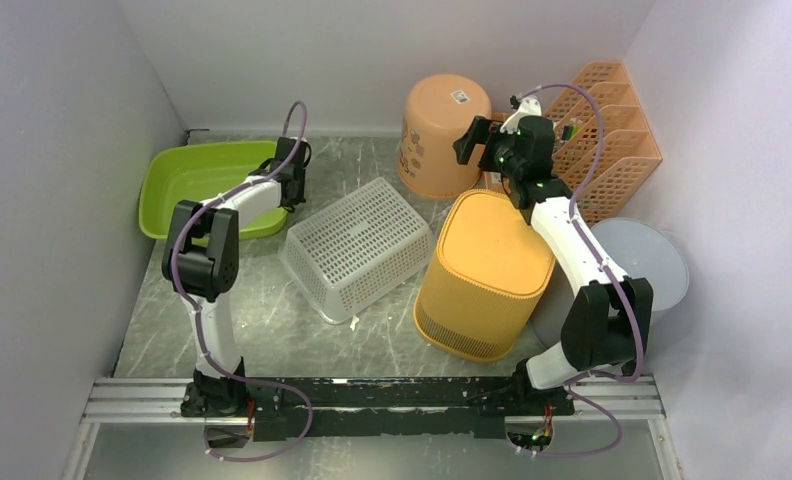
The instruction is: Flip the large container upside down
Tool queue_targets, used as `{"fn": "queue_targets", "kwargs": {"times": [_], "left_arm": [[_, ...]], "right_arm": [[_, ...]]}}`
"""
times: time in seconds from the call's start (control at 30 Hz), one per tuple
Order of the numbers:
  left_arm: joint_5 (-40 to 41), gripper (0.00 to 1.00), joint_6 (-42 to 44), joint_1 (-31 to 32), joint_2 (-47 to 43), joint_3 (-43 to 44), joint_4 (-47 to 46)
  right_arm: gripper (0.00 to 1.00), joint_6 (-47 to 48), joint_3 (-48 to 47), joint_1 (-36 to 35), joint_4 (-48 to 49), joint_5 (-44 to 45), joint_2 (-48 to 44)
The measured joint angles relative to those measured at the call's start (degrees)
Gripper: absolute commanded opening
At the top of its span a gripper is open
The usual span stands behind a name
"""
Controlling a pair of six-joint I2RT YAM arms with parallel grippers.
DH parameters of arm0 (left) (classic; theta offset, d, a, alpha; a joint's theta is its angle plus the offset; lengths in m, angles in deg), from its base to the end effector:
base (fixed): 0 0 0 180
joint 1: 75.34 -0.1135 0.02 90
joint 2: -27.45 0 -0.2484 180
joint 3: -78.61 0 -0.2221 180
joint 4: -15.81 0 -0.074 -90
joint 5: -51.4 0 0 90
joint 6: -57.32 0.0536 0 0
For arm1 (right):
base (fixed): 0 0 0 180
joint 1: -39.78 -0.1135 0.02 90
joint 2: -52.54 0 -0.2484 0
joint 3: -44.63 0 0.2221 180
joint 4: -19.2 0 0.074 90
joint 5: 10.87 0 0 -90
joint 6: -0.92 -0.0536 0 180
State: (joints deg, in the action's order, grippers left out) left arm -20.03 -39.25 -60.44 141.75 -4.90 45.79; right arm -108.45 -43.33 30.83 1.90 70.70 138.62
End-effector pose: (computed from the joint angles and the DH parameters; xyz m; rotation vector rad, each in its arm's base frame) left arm 0.4079 -0.0909 0.1795 0.0228 2.3588 0.2089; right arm 0.3420 0.0618 0.3348 0.0650 1.8629 0.4797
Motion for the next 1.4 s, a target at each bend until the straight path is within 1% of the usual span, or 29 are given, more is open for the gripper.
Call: {"fn": "queue_targets", "kwargs": {"times": [0.17, 0.3, 0.4, 0.47, 0.57, 0.67, 0.77, 0.9, 0.97, 1.1, 1.23, 1.4], "left_arm": [[2.03, 0.07, 0.33, 0.63, -2.73, -1.73, 1.01], [1.4, 0.07, -0.09, 2.8, -9.75, -0.7, 3.91], [-3.06, 0.07, -2.4, 5.11, -16.11, 3.69, 4.55], [-6.93, 0.07, -4.02, 6.25, -20.98, 5.88, 1.81], [-12.11, 0.07, -8.09, 6.88, -29.79, 4.33, -6.99], [-15.61, 0.07, -14.08, 4.52, -37.48, -3.74, -18.12], [-18.95, 0.07, -21.9, 0.39, -40.57, -14.1, -29.05], [-23.47, 0.07, -32.41, -3.82, -36.98, -24.83, -38.73], [-27.63, 0.07, -37.35, -5.14, -34.36, -28.04, -43.39], [-32.13, 0.07, -45.09, -6.19, -32.85, -30.03, -54.21], [-36.26, 0.07, -55.56, -7.26, -32.02, -30.16, -65.66], [-39.52, 0.07, -66.34, -7.93, -28.83, -30.47, -78.47]], "right_arm": [[1.0, 0.11, 0.52, 0.0, 0.02, 0.28, 0.0], [1.0, 0.15, 0.68, 0.0, 0.02, 0.31, 0.02], [1.0, 0.13, 0.72, 0.0, 0.02, 0.31, 0.02], [1.0, 0.11, 0.72, 0.0, 0.02, 0.28, 0.02], [1.0, 0.13, 0.74, 0.0, 0.04, 0.28, 0.02], [1.0, 0.2, 0.74, 0.0, 0.02, 0.28, 0.02], [1.0, 0.39, 0.72, 0.0, 0.02, 0.33, 0.02], [1.0, 0.57, 0.74, 0.0, 0.0, 0.35, 0.02], [1.0, 0.59, 0.72, 0.0, 0.0, 0.35, 0.02], [1.0, 0.59, 0.72, 0.0, 0.0, 0.37, 0.02], [1.0, 0.61, 0.74, 0.02, -0.02, 0.57, 0.02], [1.0, 0.79, 0.74, 0.04, -0.02, 0.96, 0.02]]}}
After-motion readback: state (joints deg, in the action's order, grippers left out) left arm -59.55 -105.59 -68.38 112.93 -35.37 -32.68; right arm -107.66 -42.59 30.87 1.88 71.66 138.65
